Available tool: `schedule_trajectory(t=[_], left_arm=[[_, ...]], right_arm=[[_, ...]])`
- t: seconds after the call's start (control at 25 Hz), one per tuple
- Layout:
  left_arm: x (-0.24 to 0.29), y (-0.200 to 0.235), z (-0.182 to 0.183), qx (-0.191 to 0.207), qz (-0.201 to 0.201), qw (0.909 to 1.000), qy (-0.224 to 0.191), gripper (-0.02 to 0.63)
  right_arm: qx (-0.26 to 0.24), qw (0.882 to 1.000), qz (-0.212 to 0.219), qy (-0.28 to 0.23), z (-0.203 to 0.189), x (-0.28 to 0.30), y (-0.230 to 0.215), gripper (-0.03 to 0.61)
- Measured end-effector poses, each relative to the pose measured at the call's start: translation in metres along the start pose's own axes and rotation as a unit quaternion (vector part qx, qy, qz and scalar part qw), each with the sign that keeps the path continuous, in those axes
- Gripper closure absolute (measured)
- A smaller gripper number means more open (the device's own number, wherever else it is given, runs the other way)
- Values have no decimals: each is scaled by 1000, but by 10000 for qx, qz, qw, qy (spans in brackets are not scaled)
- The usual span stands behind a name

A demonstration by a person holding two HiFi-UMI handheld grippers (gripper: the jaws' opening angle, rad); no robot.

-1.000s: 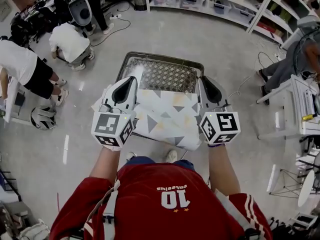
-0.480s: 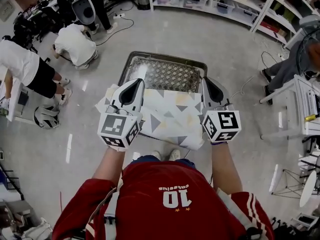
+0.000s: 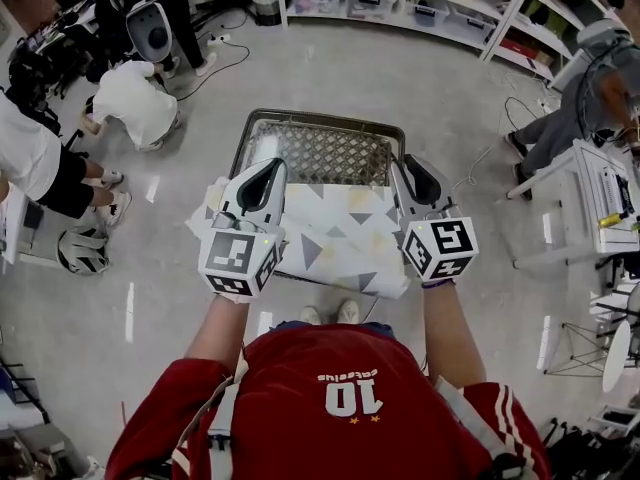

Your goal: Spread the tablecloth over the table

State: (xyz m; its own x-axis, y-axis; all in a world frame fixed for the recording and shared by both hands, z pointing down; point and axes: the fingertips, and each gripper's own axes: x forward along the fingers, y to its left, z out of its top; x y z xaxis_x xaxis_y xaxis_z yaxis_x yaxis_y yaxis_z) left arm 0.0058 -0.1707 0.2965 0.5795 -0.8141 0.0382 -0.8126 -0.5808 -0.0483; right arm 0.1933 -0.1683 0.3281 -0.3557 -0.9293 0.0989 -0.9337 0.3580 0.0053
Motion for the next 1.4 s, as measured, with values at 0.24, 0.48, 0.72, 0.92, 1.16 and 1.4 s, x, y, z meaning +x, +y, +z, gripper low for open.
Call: schedule_trajectory(t=[0.24,0.48,0.72,0.92,1.16,1.4], left_arm=[[9,1,-8,-69,-267,9996,-19,607],[31,-10,-29,-161,-535,9984,89,607],[69,-32,-52,-238,-705,9971,160,607],[112,-48,-80,-321,-695,9967,263,607],[157,-65,-113,-340,-723,9960,411,607],[178,-84,-149,-176,-756,9949,649,607]], right_arm=[[138,9996,-45,253,-20,-1,-6,437],[290,9974,-255,613,-58,-10,-33,436],[534,9929,-308,1017,-113,-9,-75,436],[753,9878,-189,1347,-163,-1,-108,436],[1085,9768,-114,1845,-231,13,-141,436],[1455,9622,-63,2300,-314,23,-166,436]])
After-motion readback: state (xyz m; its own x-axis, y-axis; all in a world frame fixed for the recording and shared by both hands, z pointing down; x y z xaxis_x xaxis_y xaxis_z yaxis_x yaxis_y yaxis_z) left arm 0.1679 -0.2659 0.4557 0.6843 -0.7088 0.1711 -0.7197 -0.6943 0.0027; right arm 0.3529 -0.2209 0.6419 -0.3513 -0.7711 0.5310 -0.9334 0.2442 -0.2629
